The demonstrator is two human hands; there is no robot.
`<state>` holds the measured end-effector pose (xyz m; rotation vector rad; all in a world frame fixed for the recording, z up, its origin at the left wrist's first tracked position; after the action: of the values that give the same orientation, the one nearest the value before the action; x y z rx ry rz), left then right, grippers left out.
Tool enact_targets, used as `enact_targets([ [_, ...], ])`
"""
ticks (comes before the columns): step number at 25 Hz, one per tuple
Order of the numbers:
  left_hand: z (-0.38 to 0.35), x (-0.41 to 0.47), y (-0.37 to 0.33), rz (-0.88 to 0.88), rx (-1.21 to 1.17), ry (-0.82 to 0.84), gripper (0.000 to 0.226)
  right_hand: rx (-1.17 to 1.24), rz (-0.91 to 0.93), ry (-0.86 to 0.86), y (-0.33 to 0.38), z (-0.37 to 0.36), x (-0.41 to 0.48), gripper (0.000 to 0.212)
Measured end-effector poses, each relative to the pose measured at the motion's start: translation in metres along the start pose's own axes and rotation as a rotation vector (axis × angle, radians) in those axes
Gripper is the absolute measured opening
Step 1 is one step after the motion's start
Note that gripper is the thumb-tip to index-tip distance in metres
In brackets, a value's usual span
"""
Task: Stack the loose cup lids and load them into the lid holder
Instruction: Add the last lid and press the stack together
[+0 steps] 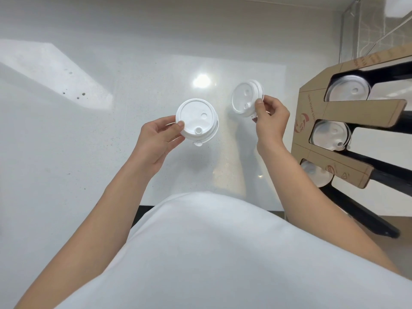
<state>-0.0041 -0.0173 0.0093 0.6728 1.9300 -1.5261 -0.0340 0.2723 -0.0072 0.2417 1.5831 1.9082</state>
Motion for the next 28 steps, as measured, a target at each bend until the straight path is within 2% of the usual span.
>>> enact_targets([
  [2, 0.001, -0.001, 0.003, 0.005, 0.006, 0.001, 0.017, 0.197, -0.133, 0.056, 0.000, 0.004, -0.013, 0.017],
  [6, 0.002, -0.005, 0.007, 0.015, 0.023, 0.010, 0.017, 0.477, -0.252, 0.168, 0.019, 0.009, -0.036, 0.014],
  [10, -0.001, -0.010, 0.008, 0.013, 0.022, 0.040, 0.023, 0.683, -0.374, 0.273, 0.027, 0.004, -0.058, 0.026],
  [14, -0.006, -0.016, 0.002, -0.006, -0.002, 0.062, 0.023, 0.660, -0.380, 0.413, 0.026, -0.013, -0.081, 0.032],
  [18, -0.005, -0.022, -0.003, -0.027, -0.023, 0.059, 0.018, 0.630, -0.373, 0.440, 0.027, -0.021, -0.099, 0.032],
  [22, -0.005, -0.026, -0.010, -0.048, -0.033, 0.063, 0.018, 0.486, -0.276, 0.474, 0.032, -0.024, -0.110, 0.037],
  [28, -0.006, -0.033, -0.014, -0.077, -0.036, 0.068, 0.017, 0.383, -0.235, 0.391, 0.032, -0.026, -0.117, 0.019],
])
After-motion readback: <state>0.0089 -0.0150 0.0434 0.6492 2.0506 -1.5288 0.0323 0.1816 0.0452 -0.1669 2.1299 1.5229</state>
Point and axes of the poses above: each hand's wrist, its own x-axis towards the middle knuckle, its own z-axis out of the back of the hand, y = z × x, the point moved 8 cm from there along x, towards the middle knuckle, and after that the axes turned 5 degrees about z, right-handed, at the moved point
